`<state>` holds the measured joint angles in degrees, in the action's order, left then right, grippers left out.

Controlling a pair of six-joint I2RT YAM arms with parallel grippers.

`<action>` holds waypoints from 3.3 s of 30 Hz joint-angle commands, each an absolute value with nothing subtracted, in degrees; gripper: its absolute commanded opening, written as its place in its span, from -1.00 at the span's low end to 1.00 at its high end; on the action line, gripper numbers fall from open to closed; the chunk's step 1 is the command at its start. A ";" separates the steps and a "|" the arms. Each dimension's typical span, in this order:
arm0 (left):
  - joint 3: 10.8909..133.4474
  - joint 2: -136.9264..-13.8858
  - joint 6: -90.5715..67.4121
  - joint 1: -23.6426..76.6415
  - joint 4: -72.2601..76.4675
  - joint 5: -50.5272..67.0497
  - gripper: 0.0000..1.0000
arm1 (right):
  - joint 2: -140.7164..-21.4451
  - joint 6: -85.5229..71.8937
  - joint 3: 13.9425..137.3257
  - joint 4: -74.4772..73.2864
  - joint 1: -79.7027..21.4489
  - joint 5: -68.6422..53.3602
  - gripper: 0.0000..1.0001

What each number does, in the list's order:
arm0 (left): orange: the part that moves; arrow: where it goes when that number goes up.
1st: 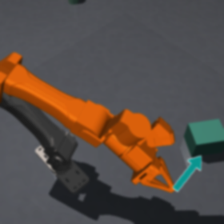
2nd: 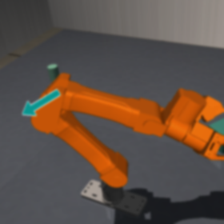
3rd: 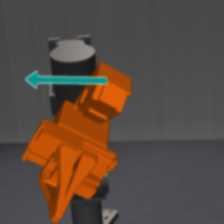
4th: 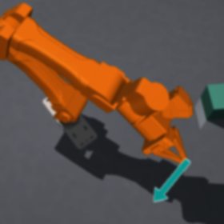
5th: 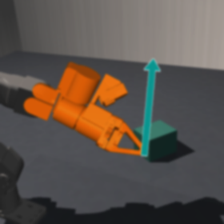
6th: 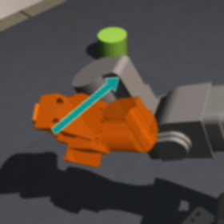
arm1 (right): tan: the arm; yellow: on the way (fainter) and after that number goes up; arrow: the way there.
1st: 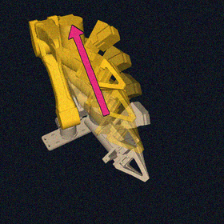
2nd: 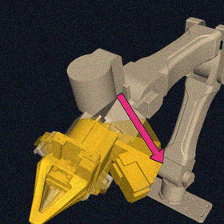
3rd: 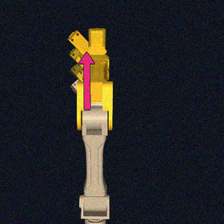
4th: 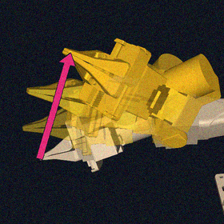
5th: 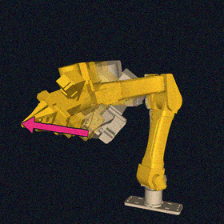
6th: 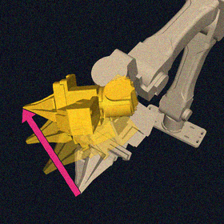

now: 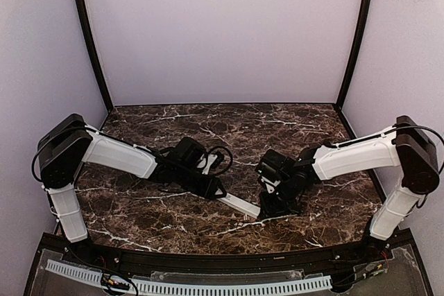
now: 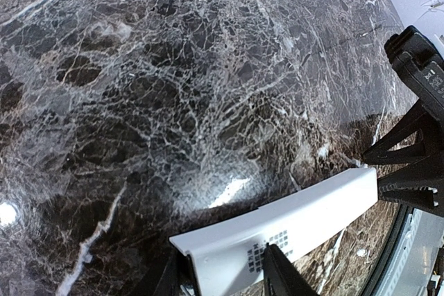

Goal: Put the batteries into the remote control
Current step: Press the battery cover onto the remote control, then pick up the remote control from the center of the board.

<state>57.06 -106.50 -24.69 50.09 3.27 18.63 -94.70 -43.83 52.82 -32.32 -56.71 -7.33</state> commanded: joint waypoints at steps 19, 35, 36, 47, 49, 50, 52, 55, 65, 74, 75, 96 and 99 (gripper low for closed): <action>52.50 -106.45 -26.00 50.96 2.91 23.46 -0.25 | -101.14 -43.55 56.33 -29.63 -56.96 -7.52 -0.33; 51.24 -105.37 -27.60 49.94 3.94 25.14 -0.22 | -101.60 -42.34 57.31 -29.98 -56.12 -7.29 -0.32; 51.24 -104.98 -27.47 49.62 3.14 24.13 -0.22 | -101.15 -42.24 57.11 -30.12 -56.07 -7.25 -0.32; 53.40 -102.77 -25.11 45.80 -1.17 20.41 0.00 | -96.95 -40.52 53.50 -33.29 -55.72 -6.50 -0.30; 54.38 -102.76 -24.79 45.75 -1.72 19.96 0.08 | -96.49 -39.88 52.67 -34.09 -55.64 -6.33 -0.27; 54.99 -102.75 -24.63 45.71 -1.83 19.83 0.12 | -96.24 -39.49 52.34 -34.55 -55.64 -6.33 -0.25; 55.99 -102.69 -24.24 45.59 -2.59 19.40 0.20 | -95.22 -38.50 51.39 -35.40 -55.62 -6.70 -0.21; 56.86 -100.99 -23.44 45.01 -4.50 18.20 0.29 | -91.91 -36.34 49.18 -36.64 -55.63 -7.63 -0.13; 51.97 -87.10 -20.95 42.39 -5.65 11.64 0.97 | -86.23 -19.57 54.14 -34.99 -55.15 -12.23 0.03; 46.94 -79.44 -22.25 42.15 -3.23 9.67 0.97 | -96.51 -9.32 65.42 -35.35 -55.27 -13.80 -0.09; 46.63 -79.27 -22.41 42.18 -3.24 9.63 0.97 | -97.25 -9.05 66.00 -35.60 -55.28 -13.61 -0.09; 40.80 -74.67 -24.25 42.14 3.28 8.56 0.97 | -106.19 -4.77 69.52 -38.26 -57.60 -4.29 -0.09; 40.63 -74.70 -24.37 42.14 3.76 8.86 0.97 | -106.41 -4.42 69.51 -38.28 -57.72 -4.03 -0.17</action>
